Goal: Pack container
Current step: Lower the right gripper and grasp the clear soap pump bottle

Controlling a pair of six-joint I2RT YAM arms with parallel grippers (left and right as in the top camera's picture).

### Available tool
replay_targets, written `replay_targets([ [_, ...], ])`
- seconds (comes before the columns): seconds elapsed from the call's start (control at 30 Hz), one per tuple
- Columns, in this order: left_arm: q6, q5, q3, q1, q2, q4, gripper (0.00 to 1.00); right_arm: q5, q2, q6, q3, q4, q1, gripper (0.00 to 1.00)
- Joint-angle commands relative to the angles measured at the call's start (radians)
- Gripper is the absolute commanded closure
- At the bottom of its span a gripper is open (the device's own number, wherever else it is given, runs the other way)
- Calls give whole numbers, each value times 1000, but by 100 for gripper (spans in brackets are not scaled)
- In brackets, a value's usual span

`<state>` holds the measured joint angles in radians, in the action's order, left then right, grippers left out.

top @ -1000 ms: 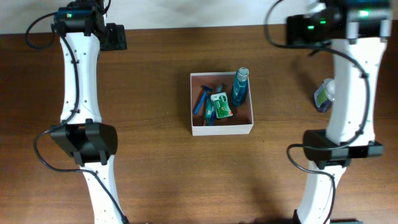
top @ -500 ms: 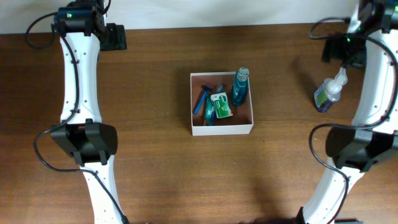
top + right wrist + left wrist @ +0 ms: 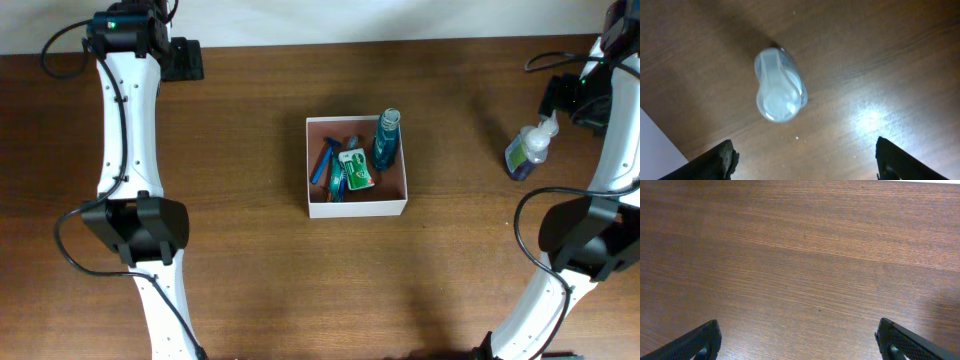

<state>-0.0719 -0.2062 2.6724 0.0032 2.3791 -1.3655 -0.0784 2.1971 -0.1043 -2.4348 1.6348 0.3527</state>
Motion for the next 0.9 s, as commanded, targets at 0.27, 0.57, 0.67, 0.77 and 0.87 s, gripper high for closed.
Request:
replay_targets([
  [0.27, 5, 7, 12, 4, -4, 1, 1, 44, 37, 48, 79, -43, 3, 35],
  [0.57, 5, 7, 12, 5, -4, 1, 1, 45, 37, 48, 210, -111, 3, 36],
  [0.67, 5, 7, 12, 4, -4, 1, 1, 49, 37, 48, 232, -122, 3, 39],
  [0.77, 5, 7, 12, 4, -4, 1, 1, 49, 37, 48, 232, -135, 3, 42],
  [0.87, 5, 7, 12, 4, -4, 1, 1, 49, 37, 48, 232, -160, 3, 44],
])
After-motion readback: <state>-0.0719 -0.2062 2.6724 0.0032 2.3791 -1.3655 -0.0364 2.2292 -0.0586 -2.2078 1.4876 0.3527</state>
